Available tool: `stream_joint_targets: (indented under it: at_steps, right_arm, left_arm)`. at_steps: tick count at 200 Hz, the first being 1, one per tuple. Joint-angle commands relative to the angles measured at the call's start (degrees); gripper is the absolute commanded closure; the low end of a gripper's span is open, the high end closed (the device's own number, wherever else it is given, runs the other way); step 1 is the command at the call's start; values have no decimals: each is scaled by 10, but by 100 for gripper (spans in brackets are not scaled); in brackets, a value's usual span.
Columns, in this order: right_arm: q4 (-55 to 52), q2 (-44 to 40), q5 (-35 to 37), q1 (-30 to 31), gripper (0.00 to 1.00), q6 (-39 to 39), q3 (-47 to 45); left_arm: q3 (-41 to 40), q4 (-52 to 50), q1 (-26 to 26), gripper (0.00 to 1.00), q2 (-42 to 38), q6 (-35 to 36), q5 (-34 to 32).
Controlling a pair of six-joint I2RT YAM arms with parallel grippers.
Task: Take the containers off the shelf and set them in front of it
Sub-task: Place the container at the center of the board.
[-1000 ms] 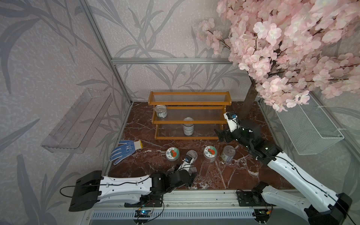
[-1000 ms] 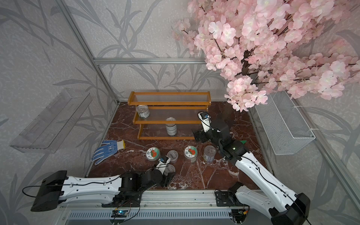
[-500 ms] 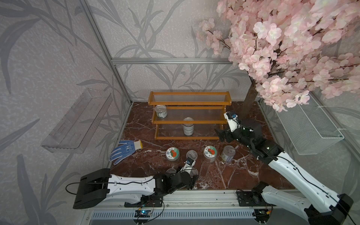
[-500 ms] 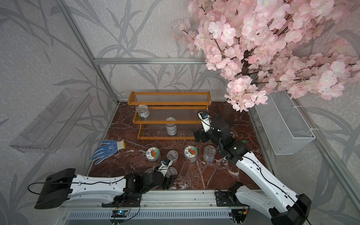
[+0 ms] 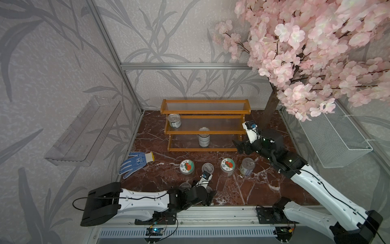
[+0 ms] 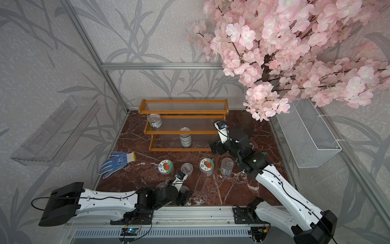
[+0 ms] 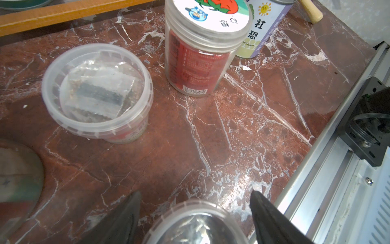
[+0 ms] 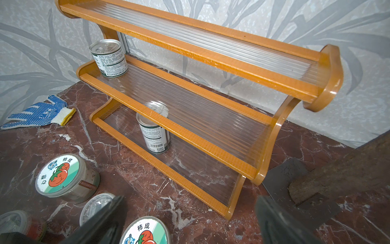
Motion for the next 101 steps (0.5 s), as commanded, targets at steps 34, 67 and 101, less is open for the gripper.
stream_joint_targets:
  at_steps: [34,67,101]
  right_arm:
    - [5,12,-6,-2,1,-4,18]
    - [4,12,-7,-2,1,-5,18]
    - [-2,8,-4,-2,1,-9,13]
  left_arm:
    - [46,-47,-3,14,-16,30,-10]
    - [87,-146,-3,13,-47,50,-15]
    - [114,-283,-3,13,-102,12,-4]
